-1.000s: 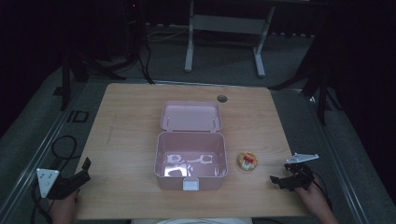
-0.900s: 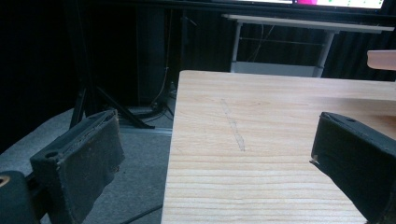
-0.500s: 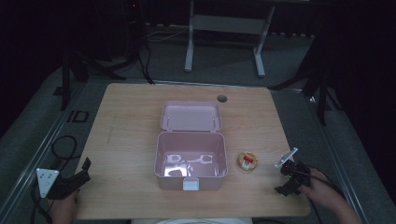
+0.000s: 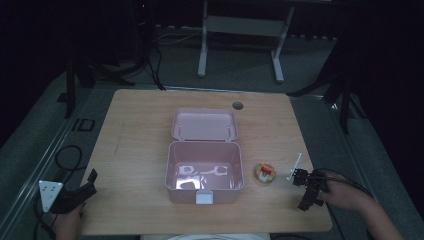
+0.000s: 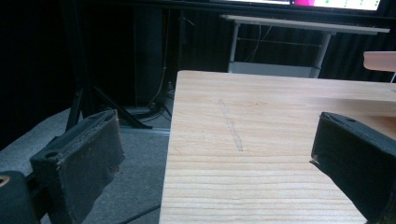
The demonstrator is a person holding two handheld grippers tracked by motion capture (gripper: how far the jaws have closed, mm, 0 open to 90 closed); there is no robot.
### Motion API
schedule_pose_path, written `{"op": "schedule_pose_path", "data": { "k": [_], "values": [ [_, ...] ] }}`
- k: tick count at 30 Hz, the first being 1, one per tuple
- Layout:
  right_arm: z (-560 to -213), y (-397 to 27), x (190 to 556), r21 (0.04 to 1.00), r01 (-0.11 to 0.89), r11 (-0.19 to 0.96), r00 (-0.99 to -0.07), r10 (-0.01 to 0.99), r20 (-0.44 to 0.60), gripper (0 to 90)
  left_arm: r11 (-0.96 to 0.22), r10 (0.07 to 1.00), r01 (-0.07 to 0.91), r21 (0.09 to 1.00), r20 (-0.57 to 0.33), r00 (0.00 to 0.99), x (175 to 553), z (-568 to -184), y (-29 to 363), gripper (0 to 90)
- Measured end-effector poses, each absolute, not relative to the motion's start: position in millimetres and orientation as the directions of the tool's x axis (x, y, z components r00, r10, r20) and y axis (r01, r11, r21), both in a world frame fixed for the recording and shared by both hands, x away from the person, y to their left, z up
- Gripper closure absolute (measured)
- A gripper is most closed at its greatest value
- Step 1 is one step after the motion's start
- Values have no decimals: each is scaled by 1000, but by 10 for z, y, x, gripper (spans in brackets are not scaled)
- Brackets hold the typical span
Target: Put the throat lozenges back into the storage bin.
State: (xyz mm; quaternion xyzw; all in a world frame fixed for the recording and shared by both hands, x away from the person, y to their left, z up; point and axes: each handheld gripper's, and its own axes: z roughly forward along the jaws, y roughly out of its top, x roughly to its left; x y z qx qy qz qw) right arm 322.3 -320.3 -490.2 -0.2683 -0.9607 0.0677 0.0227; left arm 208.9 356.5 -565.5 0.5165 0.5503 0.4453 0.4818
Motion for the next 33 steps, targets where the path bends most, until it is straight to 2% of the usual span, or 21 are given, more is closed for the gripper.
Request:
{"op": "schedule_pose_path", "data": {
  "k": [7,9,22,33],
  "values": [
    [-4798,-3119,3354,-125,508,852,-859,513,7,105,73,997,140,988,-73,-3,2091,-5655,3568,25],
    [-4767,-3089,3385,-127,502,855,-862,507,9,136,74,997,138,988,-74,-4,2091,-5655,3567,24],
    [-4566,-2752,3683,-102,477,873,-877,481,8,121,75,997,139,987,-75,-2,2091,-5655,3571,24],
    [-4589,-2500,3881,-108,456,883,-889,459,-4,108,75,997,139,987,-76,1,2090,-5655,3572,24]
  ]
}}
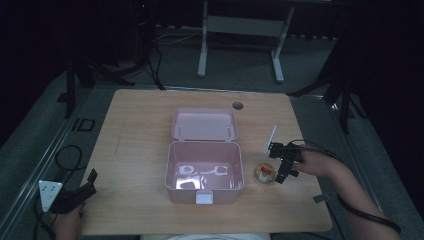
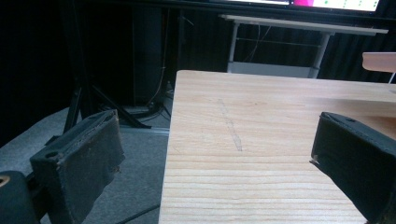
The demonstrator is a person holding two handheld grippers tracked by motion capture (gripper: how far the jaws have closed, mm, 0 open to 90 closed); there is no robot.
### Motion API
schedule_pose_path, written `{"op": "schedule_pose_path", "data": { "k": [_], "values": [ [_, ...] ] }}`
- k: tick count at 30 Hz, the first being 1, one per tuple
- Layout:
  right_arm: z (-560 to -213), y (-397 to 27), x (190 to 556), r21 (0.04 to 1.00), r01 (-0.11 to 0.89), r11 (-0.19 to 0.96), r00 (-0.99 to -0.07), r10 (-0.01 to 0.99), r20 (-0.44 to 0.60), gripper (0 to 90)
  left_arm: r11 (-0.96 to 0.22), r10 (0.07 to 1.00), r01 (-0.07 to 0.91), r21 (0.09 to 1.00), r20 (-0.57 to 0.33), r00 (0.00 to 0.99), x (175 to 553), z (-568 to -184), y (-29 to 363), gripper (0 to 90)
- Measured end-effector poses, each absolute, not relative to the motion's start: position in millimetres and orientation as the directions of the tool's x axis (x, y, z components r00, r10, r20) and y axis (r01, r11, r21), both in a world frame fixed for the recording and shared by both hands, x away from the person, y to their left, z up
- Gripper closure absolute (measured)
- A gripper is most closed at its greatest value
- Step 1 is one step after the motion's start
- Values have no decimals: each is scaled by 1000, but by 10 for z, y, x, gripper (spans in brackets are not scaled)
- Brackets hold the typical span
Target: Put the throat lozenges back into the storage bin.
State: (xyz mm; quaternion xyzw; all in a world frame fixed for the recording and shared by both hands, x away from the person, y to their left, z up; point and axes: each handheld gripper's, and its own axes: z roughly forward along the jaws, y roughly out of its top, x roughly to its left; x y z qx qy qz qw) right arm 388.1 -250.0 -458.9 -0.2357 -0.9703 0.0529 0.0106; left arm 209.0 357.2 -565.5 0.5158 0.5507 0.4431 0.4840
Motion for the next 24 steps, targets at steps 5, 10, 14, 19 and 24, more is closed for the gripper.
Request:
{"op": "schedule_pose_path", "data": {
  "k": [5,10,14,19,24],
  "values": [
    [-4626,-2383,3947,-107,444,890,-895,446,2,108,75,997,139,988,-76,2,2090,-5655,3572,24],
    [-4702,-2258,3993,-104,434,895,-899,437,8,108,76,997,139,987,-77,4,2089,-5655,3574,24],
    [-4756,-2208,4019,-103,429,897,-902,432,9,108,77,997,138,987,-78,7,2089,-5656,3576,24],
    [-4864,-2165,4071,-100,424,900,-903,429,30,108,75,997,138,988,-77,9,2089,-5655,3574,24],
    [-4982,-2133,4107,-107,424,899,-901,431,53,108,75,997,139,988,-77,9,2091,-5655,3573,24]
  ]
}}
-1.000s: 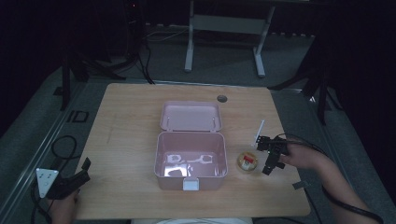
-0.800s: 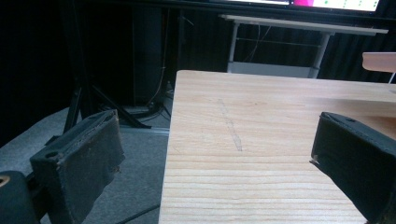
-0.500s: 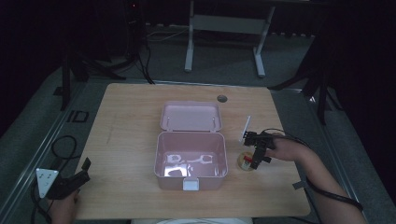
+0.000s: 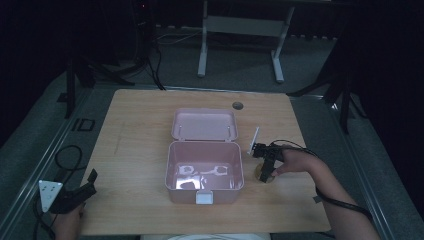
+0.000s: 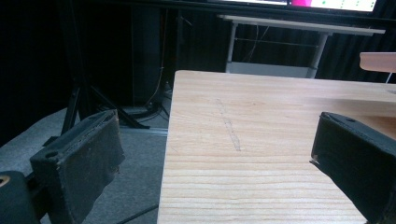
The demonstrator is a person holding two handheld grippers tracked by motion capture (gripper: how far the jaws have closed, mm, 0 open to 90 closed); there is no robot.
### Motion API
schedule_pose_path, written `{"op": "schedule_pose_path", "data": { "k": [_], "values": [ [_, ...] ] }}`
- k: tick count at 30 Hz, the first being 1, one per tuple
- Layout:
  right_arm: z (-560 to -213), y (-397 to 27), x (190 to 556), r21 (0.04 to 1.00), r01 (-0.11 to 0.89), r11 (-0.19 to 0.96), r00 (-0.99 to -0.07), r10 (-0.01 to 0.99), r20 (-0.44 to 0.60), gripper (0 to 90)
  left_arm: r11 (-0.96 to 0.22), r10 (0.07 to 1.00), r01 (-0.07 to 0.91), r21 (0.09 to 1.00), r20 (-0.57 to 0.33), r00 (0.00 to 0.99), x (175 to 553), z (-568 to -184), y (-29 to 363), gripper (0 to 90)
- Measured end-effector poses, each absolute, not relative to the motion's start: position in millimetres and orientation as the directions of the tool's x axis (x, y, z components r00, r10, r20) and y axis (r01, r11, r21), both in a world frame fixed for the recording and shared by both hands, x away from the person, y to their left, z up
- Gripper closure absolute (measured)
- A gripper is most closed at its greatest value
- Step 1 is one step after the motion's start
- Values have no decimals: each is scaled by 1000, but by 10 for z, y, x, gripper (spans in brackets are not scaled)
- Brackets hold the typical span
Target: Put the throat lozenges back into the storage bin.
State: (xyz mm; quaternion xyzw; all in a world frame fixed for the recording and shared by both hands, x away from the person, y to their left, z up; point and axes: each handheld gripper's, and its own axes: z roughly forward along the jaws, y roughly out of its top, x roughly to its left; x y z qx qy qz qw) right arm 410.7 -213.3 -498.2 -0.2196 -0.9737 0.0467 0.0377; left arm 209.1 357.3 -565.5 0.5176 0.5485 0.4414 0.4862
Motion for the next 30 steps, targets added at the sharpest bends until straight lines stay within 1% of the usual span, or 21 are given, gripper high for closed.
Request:
{"op": "schedule_pose_path", "data": {
  "k": [3,5,11,14,15,18,23,30],
  "values": [
    [-5055,-2120,4135,-117,429,896,-899,436,45,108,74,997,138,988,-76,9,2091,-5655,3572,24],
    [-5107,-2116,4153,-117,428,896,-897,437,64,109,74,997,139,988,-76,9,2090,-5655,3573,24],
    [-5197,-2098,4167,-143,437,888,-894,447,45,139,74,997,139,987,-76,9,2092,-5655,3572,24],
    [-5206,-2088,4165,-147,428,892,-898,438,48,196,74,997,140,987,-75,8,2092,-5655,3571,24],
    [-5201,-2082,4162,-147,424,894,-900,435,46,197,74,997,140,987,-76,8,2092,-5655,3571,24],
    [-5170,-2078,4153,-154,416,896,-905,425,28,200,75,997,140,987,-77,8,2091,-5655,3573,24],
    [-5023,-2105,4116,-146,392,908,-914,402,49,200,75,997,140,987,-77,8,2093,-5654,3571,24],
    [-4803,-2128,4001,-158,323,933,-940,336,62,201,75,997,141,987,-77,7,2093,-5654,3573,24]
  ]
}}
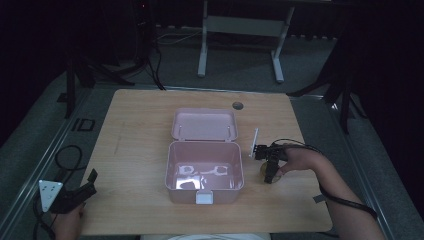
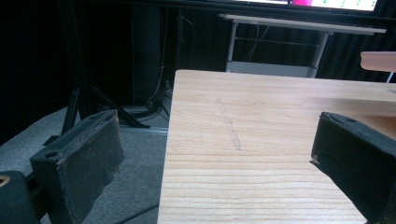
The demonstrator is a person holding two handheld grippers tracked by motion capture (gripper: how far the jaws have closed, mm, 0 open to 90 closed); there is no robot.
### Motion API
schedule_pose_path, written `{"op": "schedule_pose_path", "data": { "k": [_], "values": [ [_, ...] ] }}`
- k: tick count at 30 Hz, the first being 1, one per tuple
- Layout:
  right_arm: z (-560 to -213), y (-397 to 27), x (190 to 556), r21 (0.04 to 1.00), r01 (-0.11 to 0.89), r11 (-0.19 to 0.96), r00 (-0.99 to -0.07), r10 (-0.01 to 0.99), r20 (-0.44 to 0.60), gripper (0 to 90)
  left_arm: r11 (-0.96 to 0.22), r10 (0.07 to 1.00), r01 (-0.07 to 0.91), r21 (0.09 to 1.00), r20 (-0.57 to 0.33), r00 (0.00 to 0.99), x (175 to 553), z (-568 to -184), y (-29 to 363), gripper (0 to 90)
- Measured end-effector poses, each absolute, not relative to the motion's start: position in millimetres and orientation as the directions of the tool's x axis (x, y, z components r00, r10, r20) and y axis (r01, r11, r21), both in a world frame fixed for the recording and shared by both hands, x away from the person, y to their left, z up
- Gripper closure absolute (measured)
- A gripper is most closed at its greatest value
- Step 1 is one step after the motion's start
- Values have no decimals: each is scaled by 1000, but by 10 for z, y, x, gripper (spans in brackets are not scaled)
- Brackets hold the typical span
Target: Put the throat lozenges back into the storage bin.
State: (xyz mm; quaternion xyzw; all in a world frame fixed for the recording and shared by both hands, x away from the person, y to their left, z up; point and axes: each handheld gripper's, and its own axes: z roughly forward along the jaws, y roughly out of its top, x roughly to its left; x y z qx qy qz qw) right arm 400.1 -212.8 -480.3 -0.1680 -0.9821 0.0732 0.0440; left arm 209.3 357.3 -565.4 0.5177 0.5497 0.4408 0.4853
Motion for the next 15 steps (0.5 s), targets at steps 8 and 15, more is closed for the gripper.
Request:
{"op": "schedule_pose_path", "data": {
  "k": [8,15],
  "values": [
    [-4548,-2144,3879,-157,281,947,-953,294,69,201,76,997,142,987,-78,6,2093,-5654,3575,25],
    [-4242,-2081,3731,-151,220,964,-970,233,71,202,77,997,144,987,-79,5,2095,-5654,3575,25]
  ]
}}
